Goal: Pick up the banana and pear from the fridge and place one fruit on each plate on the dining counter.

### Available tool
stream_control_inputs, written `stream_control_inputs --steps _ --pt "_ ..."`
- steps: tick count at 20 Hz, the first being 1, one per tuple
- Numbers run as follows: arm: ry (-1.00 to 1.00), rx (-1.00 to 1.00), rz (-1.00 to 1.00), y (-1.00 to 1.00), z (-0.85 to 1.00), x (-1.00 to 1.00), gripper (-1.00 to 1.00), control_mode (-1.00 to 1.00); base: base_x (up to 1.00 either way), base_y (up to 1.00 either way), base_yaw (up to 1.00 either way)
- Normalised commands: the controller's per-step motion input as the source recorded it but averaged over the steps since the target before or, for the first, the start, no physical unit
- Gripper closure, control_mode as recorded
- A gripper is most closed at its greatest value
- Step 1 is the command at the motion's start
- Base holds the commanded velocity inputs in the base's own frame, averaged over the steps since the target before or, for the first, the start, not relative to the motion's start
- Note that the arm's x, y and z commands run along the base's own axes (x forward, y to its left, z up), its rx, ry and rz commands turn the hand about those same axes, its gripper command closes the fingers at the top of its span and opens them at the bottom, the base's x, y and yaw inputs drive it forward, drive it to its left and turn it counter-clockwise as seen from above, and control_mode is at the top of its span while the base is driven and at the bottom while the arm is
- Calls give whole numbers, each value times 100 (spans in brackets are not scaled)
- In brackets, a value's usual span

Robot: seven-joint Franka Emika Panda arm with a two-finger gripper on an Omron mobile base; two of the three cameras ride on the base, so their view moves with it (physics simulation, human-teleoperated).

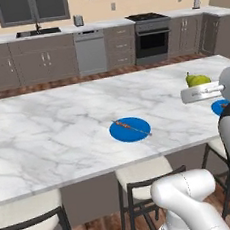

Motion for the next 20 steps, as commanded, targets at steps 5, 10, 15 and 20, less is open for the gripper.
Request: stream_control_inputs --steps 5,10,15,20 --pt "0 0 0 0 0 0 100 100 100 0 3" --pt "0 0 0 0 0 0 100 100 86 0 15" --pt "0 0 0 0 0 0 100 100 45 0 12" --pt "20 -1 1 0 -33 23 100 -100 0 0 0"
